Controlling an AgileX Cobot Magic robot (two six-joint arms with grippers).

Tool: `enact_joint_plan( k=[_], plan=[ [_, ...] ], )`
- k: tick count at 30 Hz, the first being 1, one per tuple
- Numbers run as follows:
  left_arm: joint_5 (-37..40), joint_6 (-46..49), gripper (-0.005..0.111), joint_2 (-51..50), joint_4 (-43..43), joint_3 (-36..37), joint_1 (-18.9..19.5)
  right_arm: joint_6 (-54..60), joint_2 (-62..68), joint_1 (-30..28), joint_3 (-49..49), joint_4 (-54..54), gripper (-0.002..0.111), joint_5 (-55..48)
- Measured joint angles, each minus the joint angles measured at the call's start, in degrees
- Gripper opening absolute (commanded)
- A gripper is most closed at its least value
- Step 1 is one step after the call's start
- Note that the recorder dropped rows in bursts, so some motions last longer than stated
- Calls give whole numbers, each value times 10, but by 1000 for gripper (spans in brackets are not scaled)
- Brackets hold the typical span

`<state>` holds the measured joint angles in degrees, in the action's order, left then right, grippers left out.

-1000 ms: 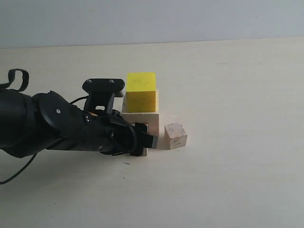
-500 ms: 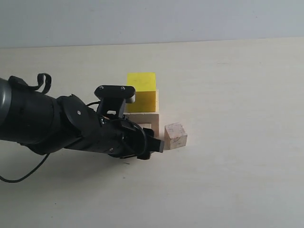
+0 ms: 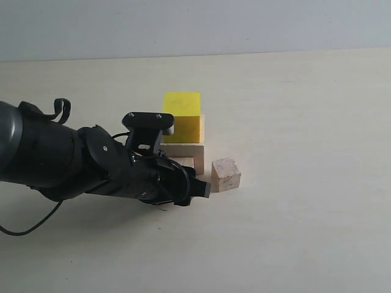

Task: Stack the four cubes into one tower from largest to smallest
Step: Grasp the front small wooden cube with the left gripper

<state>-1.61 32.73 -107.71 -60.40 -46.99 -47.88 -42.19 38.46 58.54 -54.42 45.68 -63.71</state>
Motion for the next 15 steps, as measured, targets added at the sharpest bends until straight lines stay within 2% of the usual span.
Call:
enact_joint_plan(
  k=[5, 12, 15],
  plan=[
    [10, 0, 26, 0, 0, 0, 0, 0, -7, 0, 1, 0, 0, 0],
    [9, 0, 4, 29, 0, 44, 0, 0, -28, 0, 1, 3, 0, 0],
    [9, -2, 2, 49, 0, 68, 0, 0, -28, 0, 3, 3, 0, 0]
  ],
)
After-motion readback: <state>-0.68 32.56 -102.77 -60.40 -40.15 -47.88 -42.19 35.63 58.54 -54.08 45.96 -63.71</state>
